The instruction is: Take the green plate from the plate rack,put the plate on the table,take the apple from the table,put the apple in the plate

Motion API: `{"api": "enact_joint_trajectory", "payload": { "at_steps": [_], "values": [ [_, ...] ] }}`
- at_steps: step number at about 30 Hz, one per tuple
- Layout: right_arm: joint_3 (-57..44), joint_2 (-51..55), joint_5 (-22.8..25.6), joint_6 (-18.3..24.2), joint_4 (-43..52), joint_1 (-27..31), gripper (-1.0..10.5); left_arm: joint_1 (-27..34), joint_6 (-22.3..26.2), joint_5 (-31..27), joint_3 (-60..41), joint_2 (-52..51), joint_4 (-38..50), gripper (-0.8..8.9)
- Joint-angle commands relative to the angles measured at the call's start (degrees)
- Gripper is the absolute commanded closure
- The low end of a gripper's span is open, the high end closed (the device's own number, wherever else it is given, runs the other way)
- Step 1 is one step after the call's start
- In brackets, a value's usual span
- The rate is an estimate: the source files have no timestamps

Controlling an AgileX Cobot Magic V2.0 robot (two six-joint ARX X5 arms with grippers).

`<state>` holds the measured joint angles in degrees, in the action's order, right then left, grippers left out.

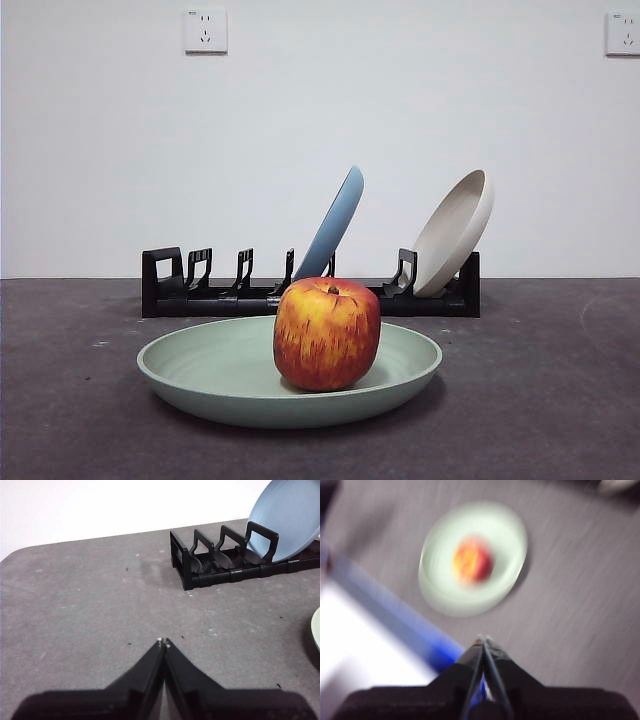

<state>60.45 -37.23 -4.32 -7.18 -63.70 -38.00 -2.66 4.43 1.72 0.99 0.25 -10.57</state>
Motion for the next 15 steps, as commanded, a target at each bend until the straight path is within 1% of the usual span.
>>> {"api": "enact_joint_trajectory", "payload": {
  "at_steps": [1,4,8,11,15],
  "values": [
    [-1.46,3.78,-0.28,3.28,8.85,9.09,9.5,0.15,-0.35,-0.09,-0.76,-0.13,0.04,8.16],
    [-4.48,7.8,-0.28,5.25,15.96,17.99,9.5,0.15,-0.35,-0.09,-0.76,-0.13,0.02,8.16],
    [-12.13,13.11,-0.26,7.5,25.14,26.6,9.5,0.15,-0.35,-0.09,-0.76,-0.13,0.04,8.16],
    [-21.07,17.81,-0.31,6.34,34.62,31.04,9.5,0.15,-0.35,-0.09,-0.76,-0.13,0.04,8.16],
    [-34.38,24.3,-0.24,3.1,46.62,33.83,9.5,0.15,-0.35,-0.11,-0.76,-0.13,0.04,8.16]
  ]
}}
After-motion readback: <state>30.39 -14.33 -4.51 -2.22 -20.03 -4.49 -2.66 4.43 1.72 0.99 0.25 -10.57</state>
